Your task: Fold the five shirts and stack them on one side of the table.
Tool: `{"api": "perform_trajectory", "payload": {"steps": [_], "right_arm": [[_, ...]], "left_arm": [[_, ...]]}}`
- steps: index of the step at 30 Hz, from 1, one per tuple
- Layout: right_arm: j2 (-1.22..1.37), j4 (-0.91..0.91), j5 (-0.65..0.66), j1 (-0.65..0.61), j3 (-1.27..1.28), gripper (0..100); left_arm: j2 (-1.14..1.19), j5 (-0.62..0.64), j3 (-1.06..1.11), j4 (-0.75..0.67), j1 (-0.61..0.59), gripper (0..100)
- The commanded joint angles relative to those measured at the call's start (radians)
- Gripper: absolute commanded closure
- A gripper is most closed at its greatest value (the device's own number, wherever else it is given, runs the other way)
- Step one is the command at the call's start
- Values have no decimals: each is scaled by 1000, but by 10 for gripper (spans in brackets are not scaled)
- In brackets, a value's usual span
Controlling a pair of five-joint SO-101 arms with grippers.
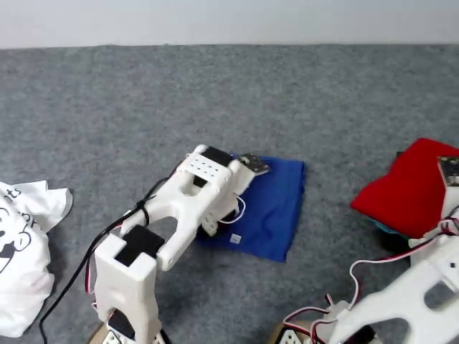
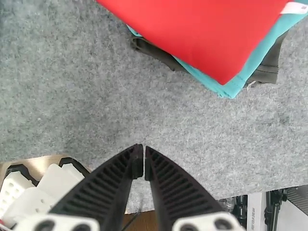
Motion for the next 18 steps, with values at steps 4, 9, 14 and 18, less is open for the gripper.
{"api": "perform_trajectory", "payload": {"steps": [4,9,14,18], "right_arm": [[-25,25,5,-41,-17,990],[-18,24,-58,-211,-17,990],[-13,-27,-187,-441,-15,990],[-10,-128,-265,-625,-2,990]], "left_arm": [[-129,37,-213,140,-75,987],[-302,37,-277,169,-130,987],[-410,37,-275,193,-226,987],[-468,37,-275,221,-307,987]]}}
